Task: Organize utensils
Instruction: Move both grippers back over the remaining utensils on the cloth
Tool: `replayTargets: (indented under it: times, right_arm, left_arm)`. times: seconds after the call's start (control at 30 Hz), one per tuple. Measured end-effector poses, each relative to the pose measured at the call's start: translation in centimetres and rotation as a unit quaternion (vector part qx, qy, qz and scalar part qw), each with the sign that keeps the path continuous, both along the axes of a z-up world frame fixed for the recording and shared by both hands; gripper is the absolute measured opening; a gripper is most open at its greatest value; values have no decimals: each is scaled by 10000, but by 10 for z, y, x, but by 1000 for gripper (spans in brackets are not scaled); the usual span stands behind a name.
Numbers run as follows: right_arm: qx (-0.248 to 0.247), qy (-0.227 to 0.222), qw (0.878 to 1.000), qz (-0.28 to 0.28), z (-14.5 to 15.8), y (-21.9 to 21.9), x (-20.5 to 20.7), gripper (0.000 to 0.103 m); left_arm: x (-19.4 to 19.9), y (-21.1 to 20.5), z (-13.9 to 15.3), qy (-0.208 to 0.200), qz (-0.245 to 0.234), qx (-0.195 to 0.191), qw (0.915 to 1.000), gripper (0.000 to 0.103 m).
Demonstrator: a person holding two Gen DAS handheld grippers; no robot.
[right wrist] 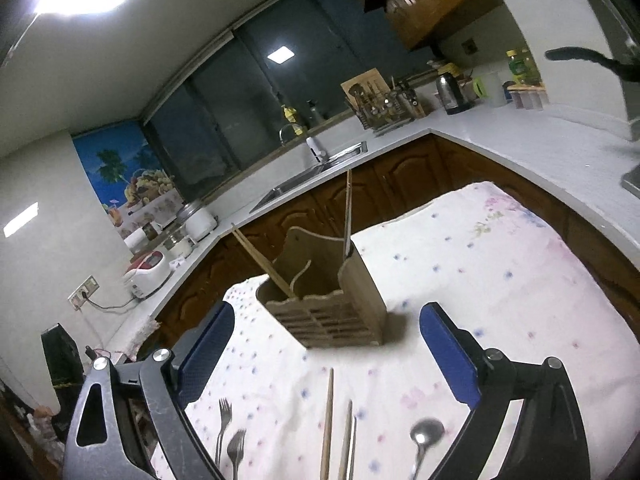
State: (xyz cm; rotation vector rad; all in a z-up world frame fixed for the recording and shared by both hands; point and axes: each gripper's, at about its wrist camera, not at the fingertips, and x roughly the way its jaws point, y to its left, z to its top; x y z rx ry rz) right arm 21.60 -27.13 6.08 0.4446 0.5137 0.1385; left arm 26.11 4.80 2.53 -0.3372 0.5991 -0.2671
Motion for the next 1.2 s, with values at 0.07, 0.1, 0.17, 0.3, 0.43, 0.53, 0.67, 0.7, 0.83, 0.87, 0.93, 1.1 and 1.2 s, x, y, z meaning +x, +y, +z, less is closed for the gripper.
replayTargets:
  times: [0.07,0.1,0.17,0.3,0.43,0.53,0.67,0.7,0.83,0.87,0.93,1.1,1.2]
  right_arm:
    - [-75,41,10000,-23,0,0,-14,95]
    - [-114,77,9999,-34,-1,0,-21,95]
    - [-207,185,9996,-56,-4,2,-34,95]
    - [-402,219,9989,-132,-11,5,-60,95]
    - [-712,237,9970,-211,-20,10,-82,95]
    - [-995,208,9945,-241,-26,16,-97,95]
    - [-1236,226,9919,-173,-36,25,-109,95]
    - [-1265,248,9916,-138,-39,26,-110,95]
    - [-1187,362,9922,-83,-48,27,-112,95]
    - [-1186,390,9921,-74,-51,28,-111,95]
    - [-1217,469,9914,-66,-55,29,-110,95]
    - [-1145,651,9913,-2,-66,28,-106,95]
    - [-1100,708,9914,-22,-70,25,-104,95]
  left_arm:
    - [-13,1,3,-37,8,47,10000,89]
    - [-22,1,4,-60,3,69,10000,90]
    - [-33,1,4,-64,-27,83,9999,90]
    - [-56,2,-1,-29,-56,78,9999,91]
    - [-73,0,-7,21,-61,186,9998,91]
    - [-82,-3,-12,91,-68,208,9997,91]
    - [-92,-5,-19,233,-87,282,9993,91]
    - [-92,-6,-18,260,-90,289,9992,91]
    - [-93,-10,-17,347,-58,333,9988,91]
    - [-94,-10,-17,364,-59,345,9987,91]
    - [-91,-14,-16,408,-60,378,9984,91]
    - [-85,-24,-21,563,-91,466,9973,91]
    - [-78,-29,-22,643,-142,524,9965,91]
